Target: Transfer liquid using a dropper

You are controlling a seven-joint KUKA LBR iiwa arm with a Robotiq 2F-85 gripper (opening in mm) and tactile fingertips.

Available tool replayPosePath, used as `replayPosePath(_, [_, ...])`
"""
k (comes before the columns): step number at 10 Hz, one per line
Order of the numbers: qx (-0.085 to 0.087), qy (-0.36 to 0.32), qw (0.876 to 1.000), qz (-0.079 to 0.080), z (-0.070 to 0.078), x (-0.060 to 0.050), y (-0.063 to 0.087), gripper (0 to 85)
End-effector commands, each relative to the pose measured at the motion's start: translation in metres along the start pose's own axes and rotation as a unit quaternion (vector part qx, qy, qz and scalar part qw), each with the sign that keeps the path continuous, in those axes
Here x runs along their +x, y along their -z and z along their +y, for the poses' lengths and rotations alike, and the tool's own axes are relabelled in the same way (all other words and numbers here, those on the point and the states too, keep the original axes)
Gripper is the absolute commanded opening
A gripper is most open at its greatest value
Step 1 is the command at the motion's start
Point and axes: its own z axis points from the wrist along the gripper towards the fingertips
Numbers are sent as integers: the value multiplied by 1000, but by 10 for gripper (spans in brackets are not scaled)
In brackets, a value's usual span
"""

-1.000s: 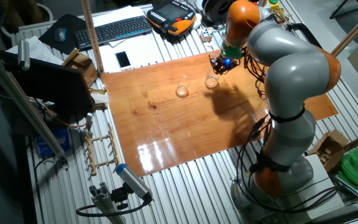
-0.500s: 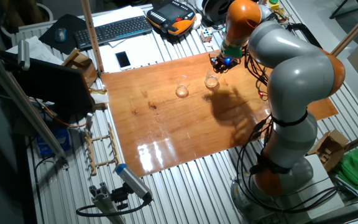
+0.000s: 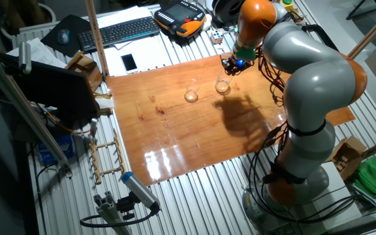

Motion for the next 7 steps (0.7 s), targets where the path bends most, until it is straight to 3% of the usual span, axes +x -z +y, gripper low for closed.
replayPosePath(1, [-1, 1, 1000, -1, 1, 2, 3, 173])
replayPosePath(7, [-19, 7, 1000, -4, 14, 14, 9, 177])
